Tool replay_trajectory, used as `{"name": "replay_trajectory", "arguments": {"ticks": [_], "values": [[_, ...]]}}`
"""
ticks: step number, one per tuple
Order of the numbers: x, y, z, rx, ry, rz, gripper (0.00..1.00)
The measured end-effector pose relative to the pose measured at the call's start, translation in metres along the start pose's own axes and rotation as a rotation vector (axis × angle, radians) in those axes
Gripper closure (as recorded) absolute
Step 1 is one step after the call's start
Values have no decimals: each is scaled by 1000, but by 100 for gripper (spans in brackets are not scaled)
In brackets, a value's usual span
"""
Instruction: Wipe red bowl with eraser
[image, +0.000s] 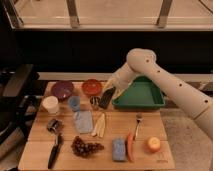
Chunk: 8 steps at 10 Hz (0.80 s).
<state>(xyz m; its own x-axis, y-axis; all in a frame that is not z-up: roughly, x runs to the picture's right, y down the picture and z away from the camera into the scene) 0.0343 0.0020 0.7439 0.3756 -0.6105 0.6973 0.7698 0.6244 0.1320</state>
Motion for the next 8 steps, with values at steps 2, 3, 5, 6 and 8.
{"name": "replay_trajectory", "arguments": {"ticks": [2, 3, 5, 6, 8], "values": [[4, -1, -2, 6, 5, 5, 100], [4, -2, -2, 7, 5, 5, 100], [5, 1, -1, 0, 9, 14, 100], [11, 6, -1, -7, 25, 37, 100], [32, 23, -7, -20, 64, 73, 100]]}}
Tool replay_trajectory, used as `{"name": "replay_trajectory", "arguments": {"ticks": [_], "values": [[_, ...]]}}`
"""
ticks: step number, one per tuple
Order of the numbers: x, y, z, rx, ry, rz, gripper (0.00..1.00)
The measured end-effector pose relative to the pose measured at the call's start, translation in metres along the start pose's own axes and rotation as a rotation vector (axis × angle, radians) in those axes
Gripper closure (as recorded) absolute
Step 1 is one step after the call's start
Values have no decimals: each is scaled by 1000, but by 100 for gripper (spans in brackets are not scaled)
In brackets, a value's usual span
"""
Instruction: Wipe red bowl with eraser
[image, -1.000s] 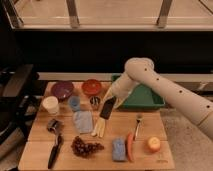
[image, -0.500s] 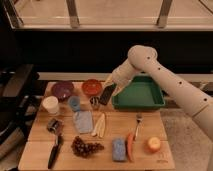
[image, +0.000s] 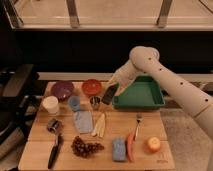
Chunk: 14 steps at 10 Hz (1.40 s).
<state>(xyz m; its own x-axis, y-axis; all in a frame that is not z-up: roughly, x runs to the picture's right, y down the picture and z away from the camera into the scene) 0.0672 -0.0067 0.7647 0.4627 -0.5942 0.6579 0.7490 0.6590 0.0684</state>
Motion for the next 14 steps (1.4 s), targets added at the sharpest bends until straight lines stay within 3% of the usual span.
{"name": "replay_trajectory", "arguments": {"ticks": [3, 6, 7, 9, 14], "values": [[71, 20, -18, -35, 120, 24, 100], [118, 6, -17, -54, 210, -22, 100], [126, -8, -10, -43, 225, -58, 100], [125, -26, 2, -2, 210, -92, 100], [125, -26, 3, -2, 209, -94, 100]]}}
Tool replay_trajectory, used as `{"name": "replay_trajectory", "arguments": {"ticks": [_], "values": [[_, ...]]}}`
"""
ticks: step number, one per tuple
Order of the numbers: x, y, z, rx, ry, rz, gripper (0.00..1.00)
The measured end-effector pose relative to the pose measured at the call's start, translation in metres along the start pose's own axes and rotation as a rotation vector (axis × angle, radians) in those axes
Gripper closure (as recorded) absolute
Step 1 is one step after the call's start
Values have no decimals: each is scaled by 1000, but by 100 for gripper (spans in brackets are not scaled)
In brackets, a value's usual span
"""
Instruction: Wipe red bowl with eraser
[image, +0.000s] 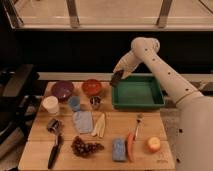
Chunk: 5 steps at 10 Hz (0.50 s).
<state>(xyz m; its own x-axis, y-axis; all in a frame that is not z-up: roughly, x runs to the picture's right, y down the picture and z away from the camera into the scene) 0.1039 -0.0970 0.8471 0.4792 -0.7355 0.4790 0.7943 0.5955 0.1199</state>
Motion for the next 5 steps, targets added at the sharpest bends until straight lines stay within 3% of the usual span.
{"name": "replay_trajectory", "arguments": {"ticks": [2, 5], "values": [[1, -5, 1, 18, 19, -32, 100], [-5, -44, 23, 43, 43, -174, 100]]}}
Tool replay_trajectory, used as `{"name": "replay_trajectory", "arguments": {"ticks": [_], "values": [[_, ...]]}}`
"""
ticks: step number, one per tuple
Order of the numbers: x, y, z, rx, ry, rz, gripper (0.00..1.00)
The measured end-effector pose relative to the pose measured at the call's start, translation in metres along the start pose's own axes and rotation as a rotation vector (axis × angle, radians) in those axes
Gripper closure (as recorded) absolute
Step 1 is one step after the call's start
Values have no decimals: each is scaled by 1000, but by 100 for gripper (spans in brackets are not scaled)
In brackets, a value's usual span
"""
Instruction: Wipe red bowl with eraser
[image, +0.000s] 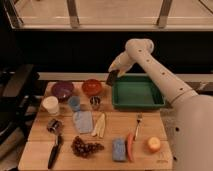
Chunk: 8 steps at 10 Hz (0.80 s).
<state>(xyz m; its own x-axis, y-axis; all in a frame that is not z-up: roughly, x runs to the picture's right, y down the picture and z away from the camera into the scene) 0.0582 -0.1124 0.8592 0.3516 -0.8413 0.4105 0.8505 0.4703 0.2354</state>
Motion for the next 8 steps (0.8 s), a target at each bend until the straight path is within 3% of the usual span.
{"name": "replay_trajectory", "arguments": {"ticks": [4, 8], "values": [[-10, -63, 46, 72, -6, -149, 100], [-12, -67, 48, 74, -8, -157, 100]]}}
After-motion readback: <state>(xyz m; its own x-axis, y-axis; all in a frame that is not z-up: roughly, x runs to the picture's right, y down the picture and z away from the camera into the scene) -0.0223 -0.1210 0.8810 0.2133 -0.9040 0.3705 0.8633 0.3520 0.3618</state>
